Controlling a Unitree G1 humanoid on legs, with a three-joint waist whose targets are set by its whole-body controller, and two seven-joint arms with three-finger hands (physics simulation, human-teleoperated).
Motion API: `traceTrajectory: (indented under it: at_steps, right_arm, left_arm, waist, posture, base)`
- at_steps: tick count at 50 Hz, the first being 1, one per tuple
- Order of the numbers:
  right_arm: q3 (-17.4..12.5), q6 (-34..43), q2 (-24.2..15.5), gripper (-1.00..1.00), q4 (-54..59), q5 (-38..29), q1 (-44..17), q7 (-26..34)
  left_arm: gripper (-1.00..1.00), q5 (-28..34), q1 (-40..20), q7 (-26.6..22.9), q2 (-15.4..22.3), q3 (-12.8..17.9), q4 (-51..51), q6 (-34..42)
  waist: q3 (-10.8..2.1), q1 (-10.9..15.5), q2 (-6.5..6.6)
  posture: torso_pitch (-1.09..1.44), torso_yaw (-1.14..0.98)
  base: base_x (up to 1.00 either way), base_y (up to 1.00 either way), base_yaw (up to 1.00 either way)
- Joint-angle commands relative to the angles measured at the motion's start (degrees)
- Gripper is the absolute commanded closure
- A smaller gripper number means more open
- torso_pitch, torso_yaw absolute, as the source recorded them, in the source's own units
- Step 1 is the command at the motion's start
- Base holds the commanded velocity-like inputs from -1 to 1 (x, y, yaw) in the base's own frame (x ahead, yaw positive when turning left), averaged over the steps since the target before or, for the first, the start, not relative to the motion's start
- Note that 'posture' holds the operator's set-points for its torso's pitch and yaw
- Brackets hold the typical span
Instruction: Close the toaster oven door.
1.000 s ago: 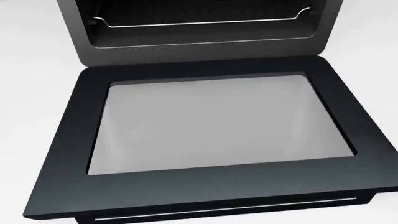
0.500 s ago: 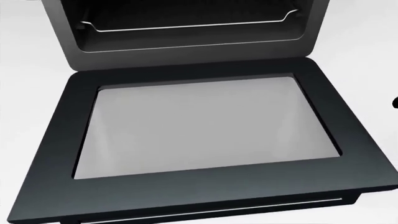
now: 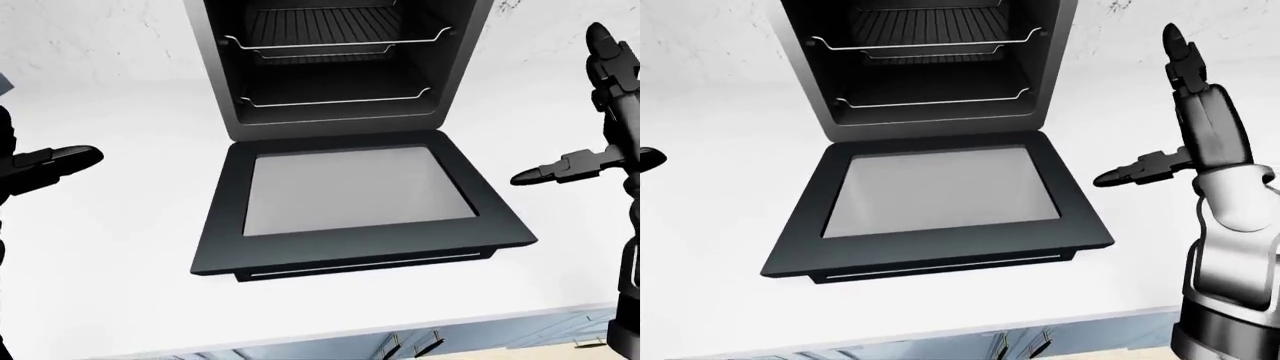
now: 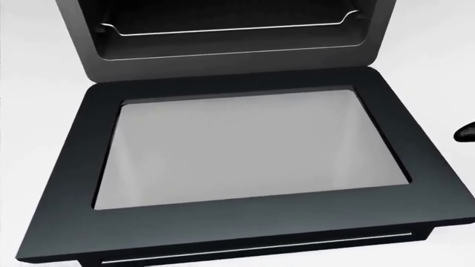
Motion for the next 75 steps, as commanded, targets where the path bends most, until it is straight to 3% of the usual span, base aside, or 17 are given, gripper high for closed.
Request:
traceTrajectory:
  at_steps: [1,59,75]
  right_arm:
    - [-1.0,-1.6,-1.1,-1.0,-1.7,-0.5,-1.3,-0.9]
    - [-1.2,-13.6,1.4,-1.0,3.8,-7.1,3.7,-0.1]
    - [0.4,-13.1,5.1,-1.0,1.8,-6.6,5.1,1.2]
  left_arm:
    - [-1.0,-0.1,-1.2,0.0,1.4,1.0,-1.7,-1.6]
    - [-1.0,-0.4,-0.8,0.0,1.3,1.3,-1.9,-1.6]
    - [-1.0,-0.3,-0.7,-0.1,1.2,1.3,-1.9,-1.6]
  waist:
    - [-1.26,0.0,0.04]
    - [-1.33,-0.1,0.12]
    - [-1.43,-0.2,0.18]
  posture:
    - [0.0,0.0]
    - [0.0,0.0]
    - [0.0,0.0]
  base:
    - [0.0,0.0,0.0]
    - [0.0,0.0,0.0]
    - [0.0,0.0,0.0]
